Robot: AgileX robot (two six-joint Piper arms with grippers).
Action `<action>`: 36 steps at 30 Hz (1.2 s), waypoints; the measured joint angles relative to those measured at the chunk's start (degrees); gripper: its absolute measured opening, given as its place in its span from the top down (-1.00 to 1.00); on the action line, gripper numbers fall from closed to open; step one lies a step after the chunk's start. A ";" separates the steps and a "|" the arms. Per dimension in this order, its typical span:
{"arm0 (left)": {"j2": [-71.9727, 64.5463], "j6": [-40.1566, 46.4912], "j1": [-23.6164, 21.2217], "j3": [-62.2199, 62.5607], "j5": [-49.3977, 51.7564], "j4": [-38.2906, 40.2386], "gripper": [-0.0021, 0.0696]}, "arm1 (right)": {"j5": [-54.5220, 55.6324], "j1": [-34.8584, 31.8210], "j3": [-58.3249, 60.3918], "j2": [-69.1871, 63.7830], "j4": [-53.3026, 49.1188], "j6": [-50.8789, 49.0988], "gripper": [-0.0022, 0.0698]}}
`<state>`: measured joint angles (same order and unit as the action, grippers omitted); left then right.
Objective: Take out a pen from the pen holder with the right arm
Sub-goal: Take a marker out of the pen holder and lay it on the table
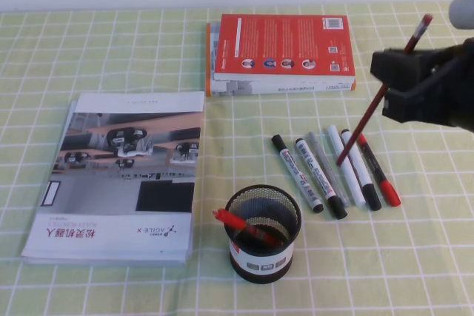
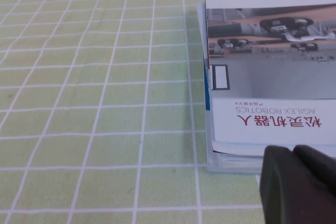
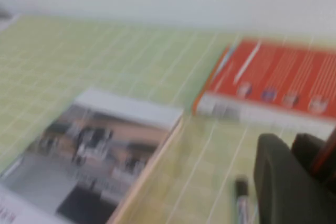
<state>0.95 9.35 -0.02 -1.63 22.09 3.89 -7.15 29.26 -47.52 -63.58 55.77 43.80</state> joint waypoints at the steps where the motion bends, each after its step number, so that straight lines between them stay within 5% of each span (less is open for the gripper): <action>1: 0.00 0.00 0.00 0.00 0.00 0.00 0.96 | -3.54 -2.11 -0.88 -0.90 -3.27 -3.51 0.93; 16: 0.00 0.00 0.00 0.00 0.00 0.00 0.96 | -46.85 -6.65 -28.13 -23.97 -40.34 -42.18 0.93; 36: 0.00 0.00 0.00 0.00 0.00 0.00 0.96 | -50.34 -6.87 -49.60 -53.19 -46.46 -45.23 0.93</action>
<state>0.95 9.35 -0.02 -1.63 22.09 3.89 -57.49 22.39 -97.12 -116.76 9.32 -1.43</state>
